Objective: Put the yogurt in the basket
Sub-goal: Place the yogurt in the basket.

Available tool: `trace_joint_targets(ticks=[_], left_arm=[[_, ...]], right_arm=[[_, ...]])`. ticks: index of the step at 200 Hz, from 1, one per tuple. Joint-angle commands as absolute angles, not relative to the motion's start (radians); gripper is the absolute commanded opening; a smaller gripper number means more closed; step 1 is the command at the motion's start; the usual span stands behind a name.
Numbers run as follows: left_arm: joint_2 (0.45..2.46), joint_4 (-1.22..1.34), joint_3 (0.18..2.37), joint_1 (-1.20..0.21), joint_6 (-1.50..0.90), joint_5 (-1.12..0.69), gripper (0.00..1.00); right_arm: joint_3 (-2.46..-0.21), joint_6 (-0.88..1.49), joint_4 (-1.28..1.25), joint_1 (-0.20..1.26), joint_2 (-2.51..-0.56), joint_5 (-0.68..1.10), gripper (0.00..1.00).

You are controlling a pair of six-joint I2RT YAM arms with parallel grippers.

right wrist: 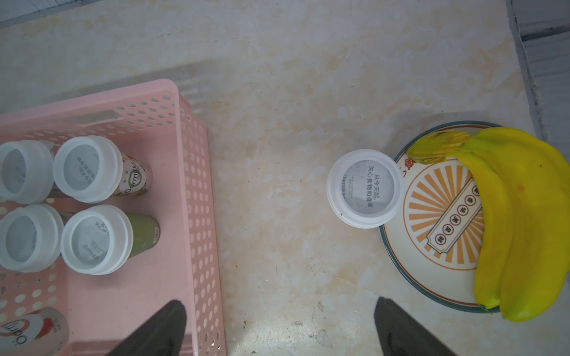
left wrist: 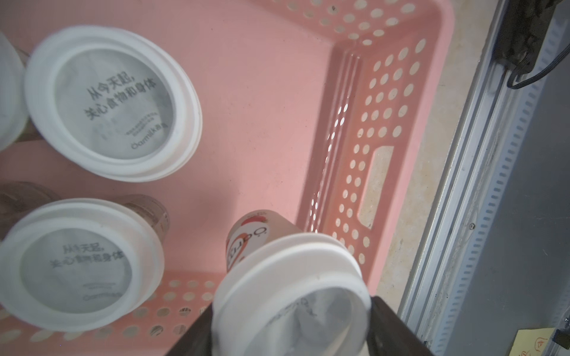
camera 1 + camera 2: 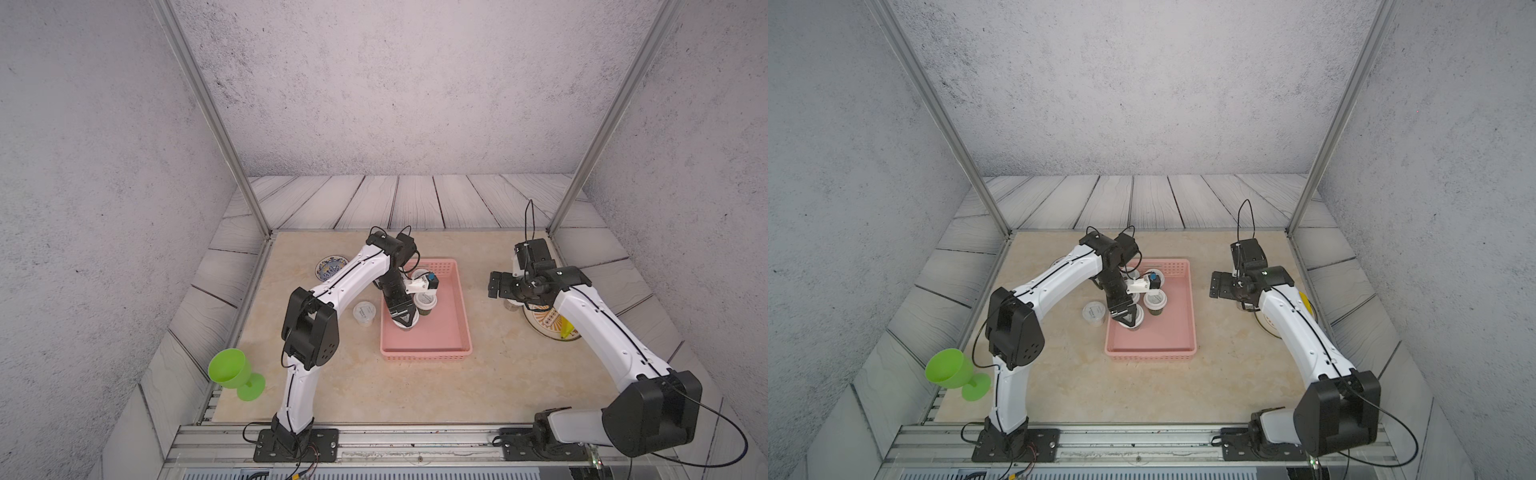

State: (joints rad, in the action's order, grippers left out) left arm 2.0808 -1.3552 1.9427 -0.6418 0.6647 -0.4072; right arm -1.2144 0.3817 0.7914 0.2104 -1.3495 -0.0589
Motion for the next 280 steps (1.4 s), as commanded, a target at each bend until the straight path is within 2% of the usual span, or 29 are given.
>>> trace_joint_targets(ticks=[1,184,246,280], left_arm=[[2.117,-1.376,1.967,-0.644,0.650,-0.372,0.59],[2.199,-1.291,1.887,-0.631,0.706,-0.328,0.58],[2.201,-1.281,1.860,-0.625,0.713,-0.310,0.60],[2.193,-1.277,1.851,-0.624,0.713,-0.299,0.66]], right_arm=[[-1.200,0.381,0.792,0.204,-1.325,-0.071,1.00],[-1.192,0.379,0.783,0.202,-1.334,-0.072,1.00],[-1.190,0.380,0.781,0.200,-1.336,-0.071,1.00],[-1.190,0.380,0.781,0.200,-1.338,-0.068,1.00]])
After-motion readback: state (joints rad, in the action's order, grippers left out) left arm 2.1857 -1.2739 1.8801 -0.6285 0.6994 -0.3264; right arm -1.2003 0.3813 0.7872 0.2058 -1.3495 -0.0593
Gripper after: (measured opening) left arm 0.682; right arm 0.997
